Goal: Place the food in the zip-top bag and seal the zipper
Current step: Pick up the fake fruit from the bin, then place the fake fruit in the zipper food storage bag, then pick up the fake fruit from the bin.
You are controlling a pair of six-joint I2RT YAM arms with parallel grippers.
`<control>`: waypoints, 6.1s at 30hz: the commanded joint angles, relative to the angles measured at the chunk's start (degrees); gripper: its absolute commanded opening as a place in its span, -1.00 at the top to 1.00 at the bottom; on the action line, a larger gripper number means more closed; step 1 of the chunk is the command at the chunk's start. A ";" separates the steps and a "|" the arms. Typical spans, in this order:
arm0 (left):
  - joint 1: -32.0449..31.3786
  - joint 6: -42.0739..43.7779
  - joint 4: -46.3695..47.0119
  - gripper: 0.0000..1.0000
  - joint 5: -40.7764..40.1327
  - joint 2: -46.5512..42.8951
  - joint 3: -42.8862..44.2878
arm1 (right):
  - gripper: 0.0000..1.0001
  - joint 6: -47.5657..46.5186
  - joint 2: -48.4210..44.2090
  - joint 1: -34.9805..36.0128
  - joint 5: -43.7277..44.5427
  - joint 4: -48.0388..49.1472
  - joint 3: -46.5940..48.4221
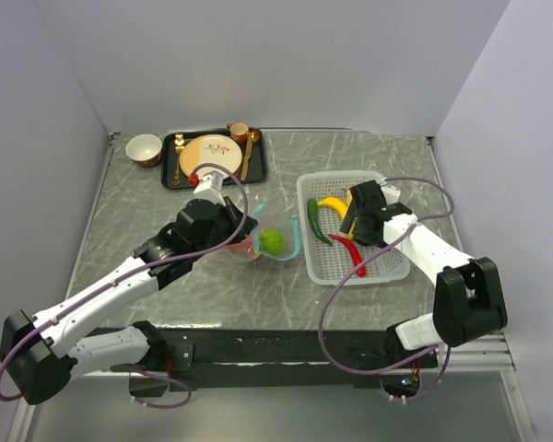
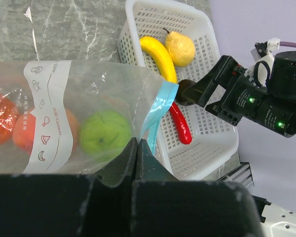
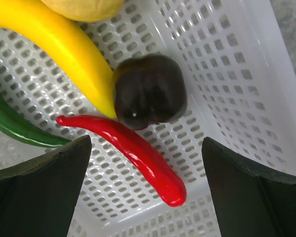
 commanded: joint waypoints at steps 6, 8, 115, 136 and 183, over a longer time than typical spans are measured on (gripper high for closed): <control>-0.02 -1.30 0.59 0.98 -2.12 -2.29 -0.26 | -1.00 -2.67 6.72 -1.87 -0.19 7.81 4.42; -0.11 -1.39 1.04 0.98 -1.68 -2.02 -0.35 | -1.00 -3.11 8.47 -2.14 2.26 6.32 5.12; -0.11 -5.35 3.15 0.98 -3.70 -6.68 -2.02 | -1.00 -0.56 -17.17 23.44 -18.23 18.80 3.37; -0.11 -5.52 2.09 0.98 -2.91 -6.15 -2.98 | -1.00 -4.08 -10.42 0.33 -2.66 7.19 -0.33; -0.11 -2.97 0.51 0.99 -5.46 -5.28 -2.28 | -1.00 -26.05 24.83 -5.04 -3.79 17.12 20.16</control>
